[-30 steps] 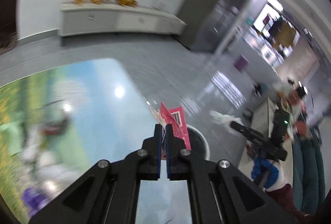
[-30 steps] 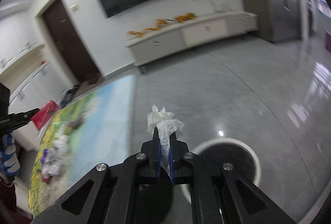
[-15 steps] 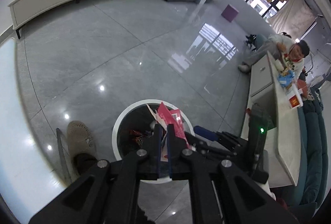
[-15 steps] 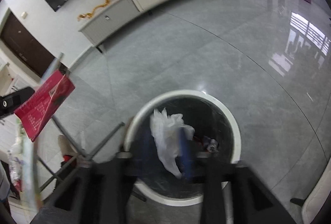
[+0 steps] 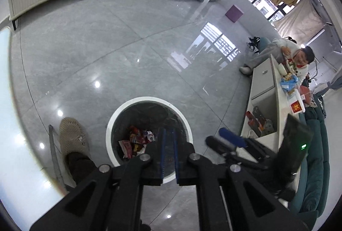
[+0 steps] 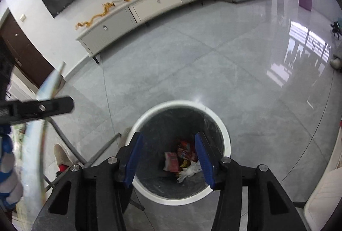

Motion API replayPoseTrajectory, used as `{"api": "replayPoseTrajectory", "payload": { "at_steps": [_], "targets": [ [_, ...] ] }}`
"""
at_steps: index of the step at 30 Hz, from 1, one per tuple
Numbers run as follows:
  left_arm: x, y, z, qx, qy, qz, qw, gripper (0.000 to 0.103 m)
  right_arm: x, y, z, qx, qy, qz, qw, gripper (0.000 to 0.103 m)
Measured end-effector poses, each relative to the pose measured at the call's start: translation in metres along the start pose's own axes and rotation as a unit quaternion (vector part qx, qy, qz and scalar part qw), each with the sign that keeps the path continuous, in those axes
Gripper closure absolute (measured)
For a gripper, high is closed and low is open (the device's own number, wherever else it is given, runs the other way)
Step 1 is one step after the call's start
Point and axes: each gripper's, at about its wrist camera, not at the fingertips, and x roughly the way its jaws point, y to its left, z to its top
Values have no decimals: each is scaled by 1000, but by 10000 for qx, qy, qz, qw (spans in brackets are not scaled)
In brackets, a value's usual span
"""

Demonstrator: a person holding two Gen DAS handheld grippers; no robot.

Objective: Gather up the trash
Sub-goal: 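Carry both items over the white trash bin and open both tools, then move both open tools back over the table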

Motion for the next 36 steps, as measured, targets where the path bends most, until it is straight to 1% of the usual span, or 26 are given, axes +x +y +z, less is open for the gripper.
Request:
{"api": "replayPoseTrajectory", "payload": {
  "at_steps": [4, 6, 9, 11, 12, 13, 14, 15, 16, 20, 22, 23, 24, 26, 27, 28, 33, 34, 36],
  "targets": [
    [-53, -6, -14, 219, -427, 149, 9987, 96, -43, 25, 6, -236, -399, 75, 9989, 52],
    [-81, -3, -24, 249, -638, 179, 9975, 96, -63, 42, 9, -383, -585, 134, 9975, 51],
    [-119, 4, -40, 234, -909, 226, 9953, 95, -89, 77, 10, -688, -820, 319, 9937, 51],
    [-149, 13, -56, 197, -1117, 254, 9932, 95, -99, 100, 9, -898, -899, 444, 9909, 51],
    [-162, 18, -64, 185, -1212, 289, 9920, 91, -105, 116, 8, -1044, -929, 535, 9887, 51],
    [-178, 25, -74, 170, -1323, 373, 9904, 79, -107, 125, 7, -1142, -944, 585, 9872, 51],
    [-191, 31, -83, 146, -1431, 457, 9885, 72, -110, 140, 7, -1282, -958, 652, 9850, 51],
    [-209, 42, -97, 88, -1605, 569, 9854, 57, -112, 151, 6, -1393, -959, 700, 9831, 51],
    [-220, 50, -106, 43, -1720, 630, 9831, 53, -113, 164, 4, -1513, -956, 744, 9810, 51],
    [-268, 94, -148, -200, -1995, 955, 9750, 53, -107, 214, -1, -1928, -819, 983, 9729, 51],
    [-288, 121, -172, -315, -2077, 1253, 9696, 53, -98, 240, -3, -2140, -694, 1106, 9681, 51],
    [-296, 132, -183, -369, -2089, 1432, 9667, 53, -93, 256, -5, -2265, -615, 1185, 9648, 51],
    [-303, 148, -197, -468, -2060, 1692, 9627, 53, -86, 272, -7, -2399, -525, 1286, 9608, 51],
    [-311, 173, -217, -604, -1974, 1969, 9584, 53, -72, 300, -13, -2600, -319, 1529, 9529, 51],
    [-313, 189, -230, -711, -1890, 2141, 9557, 53, -62, 317, -16, -2715, -179, 1650, 9480, 51],
    [-314, 202, -240, -816, -1796, 2236, 9545, 53, -56, 330, -22, -2815, -69, 1716, 9441, 51],
    [-300, 246, -271, -1218, -1339, 2289, 9565, 53, -2, 405, -42, -3286, 674, 2081, 9188, 49],
    [-295, 254, -275, -1276, -1252, 2206, 9588, 53, 10, 418, -46, -3341, 830, 2131, 9144, 47],
    [-285, 256, -273, -1315, -1164, 2186, 9599, 54, 31, 442, -56, -3521, 1073, 2128, 9051, 43]
  ]
}}
